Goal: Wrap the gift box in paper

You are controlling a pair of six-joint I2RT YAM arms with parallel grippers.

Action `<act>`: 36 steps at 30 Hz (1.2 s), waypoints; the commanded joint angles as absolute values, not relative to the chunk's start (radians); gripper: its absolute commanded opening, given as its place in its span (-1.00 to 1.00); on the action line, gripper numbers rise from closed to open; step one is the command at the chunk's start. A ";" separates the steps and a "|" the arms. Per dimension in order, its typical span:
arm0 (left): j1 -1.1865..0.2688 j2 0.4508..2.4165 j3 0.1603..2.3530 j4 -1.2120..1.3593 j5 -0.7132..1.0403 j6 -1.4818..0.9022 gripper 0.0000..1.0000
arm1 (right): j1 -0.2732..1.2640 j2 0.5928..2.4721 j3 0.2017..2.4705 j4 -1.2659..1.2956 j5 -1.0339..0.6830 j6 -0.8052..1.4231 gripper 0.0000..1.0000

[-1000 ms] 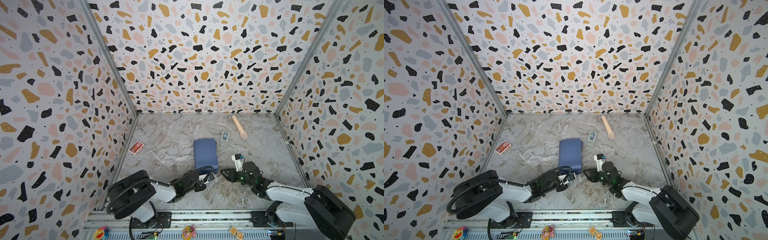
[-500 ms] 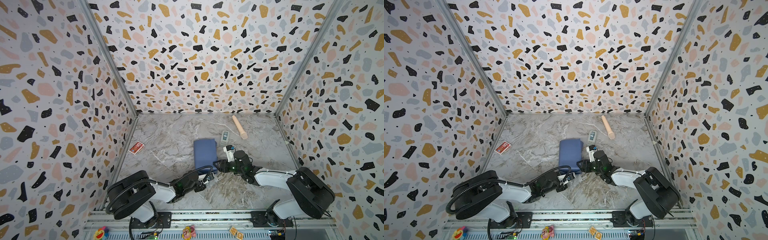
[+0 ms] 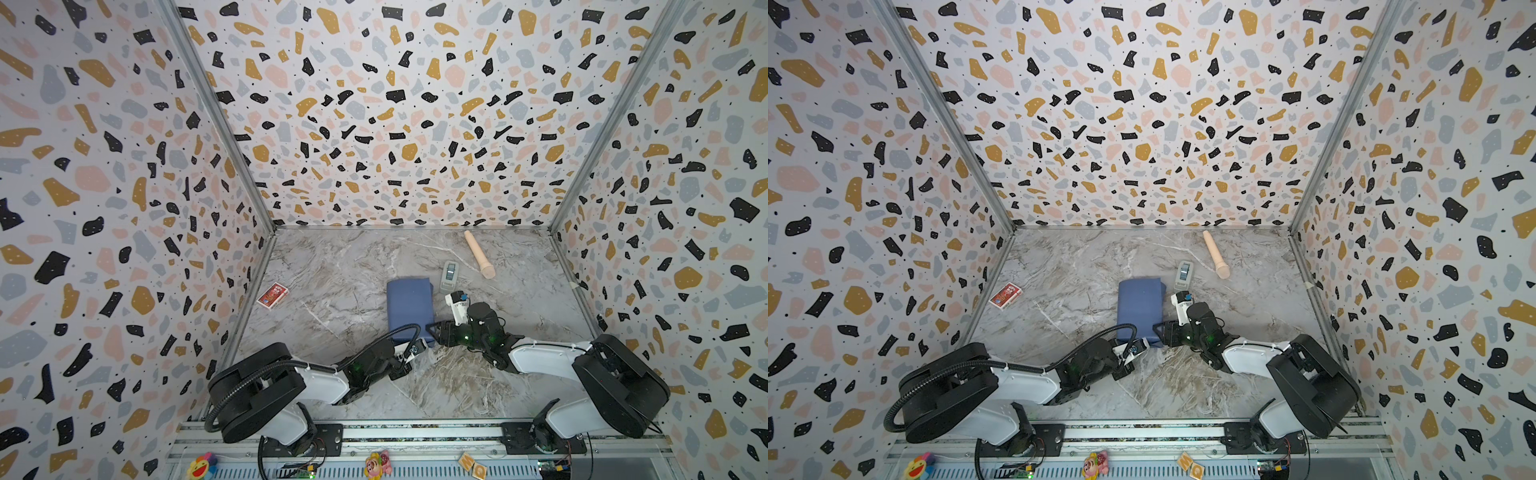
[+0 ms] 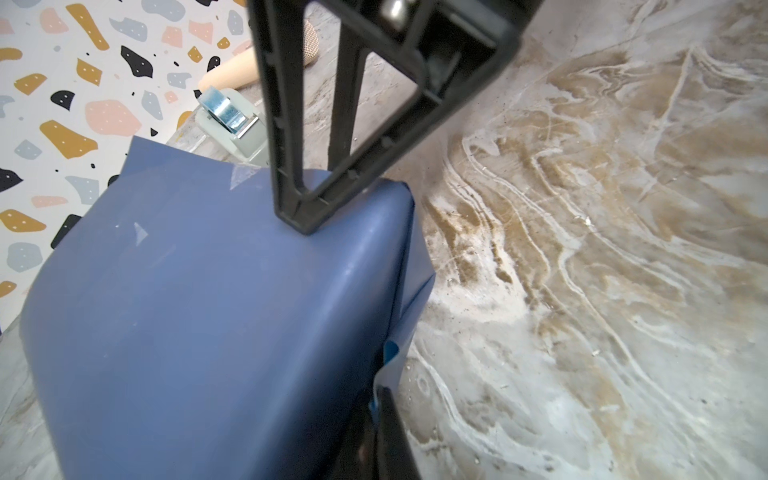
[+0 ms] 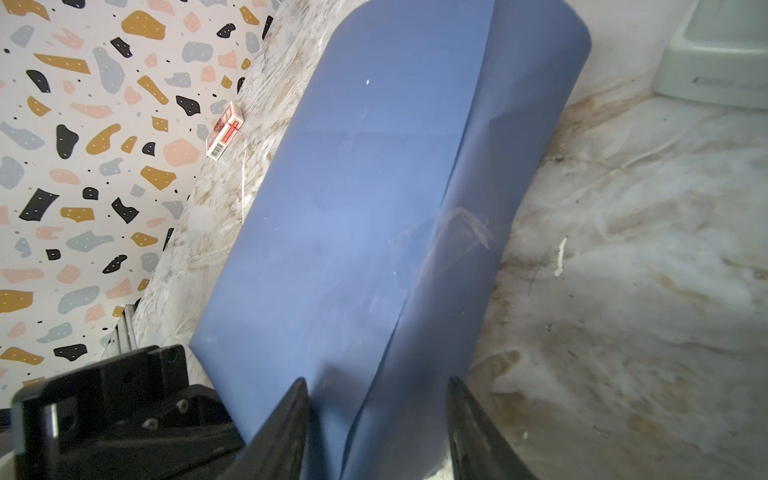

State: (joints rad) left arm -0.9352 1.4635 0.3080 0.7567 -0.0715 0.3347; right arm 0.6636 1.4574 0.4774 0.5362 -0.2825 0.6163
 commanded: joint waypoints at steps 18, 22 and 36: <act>-0.884 1.464 0.439 0.632 -0.025 0.172 -1.00 | 0.662 1.453 0.471 0.340 -0.271 0.465 0.01; -0.881 1.478 0.460 0.601 -0.007 0.174 -1.00 | 0.662 1.456 0.489 0.315 -0.287 0.440 0.02; -0.881 1.456 0.462 0.593 0.033 0.176 -1.00 | 0.661 1.346 0.516 0.253 -0.325 0.336 0.19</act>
